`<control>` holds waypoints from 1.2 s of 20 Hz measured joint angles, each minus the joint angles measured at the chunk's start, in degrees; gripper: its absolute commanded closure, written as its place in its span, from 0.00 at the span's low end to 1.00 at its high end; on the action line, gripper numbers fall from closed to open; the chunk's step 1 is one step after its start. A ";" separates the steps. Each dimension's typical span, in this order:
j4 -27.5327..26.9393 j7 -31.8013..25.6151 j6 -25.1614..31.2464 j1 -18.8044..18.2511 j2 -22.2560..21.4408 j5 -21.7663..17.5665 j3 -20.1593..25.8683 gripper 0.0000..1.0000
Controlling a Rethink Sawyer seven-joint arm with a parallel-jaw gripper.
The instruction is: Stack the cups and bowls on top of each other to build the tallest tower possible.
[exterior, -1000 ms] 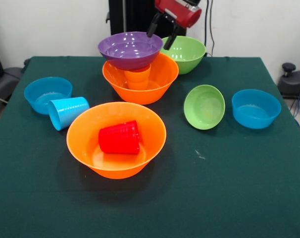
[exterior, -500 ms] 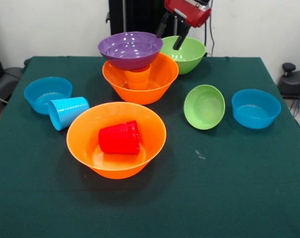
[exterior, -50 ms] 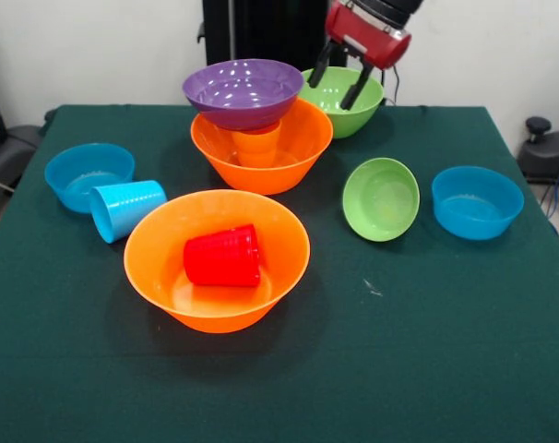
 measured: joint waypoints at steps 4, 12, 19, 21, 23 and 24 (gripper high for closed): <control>3.42 1.90 -7.59 1.06 1.37 0.18 2.51 0.00; 10.28 5.01 -12.29 5.01 1.09 0.21 5.46 0.00; 15.27 6.16 -12.29 9.92 -3.12 0.21 6.69 0.00; 16.39 6.16 -12.29 10.51 -4.81 0.21 6.92 0.00; 16.71 6.16 -12.29 10.34 -5.44 0.21 7.01 0.00; 16.85 6.16 -12.29 10.10 -5.77 0.21 7.08 0.00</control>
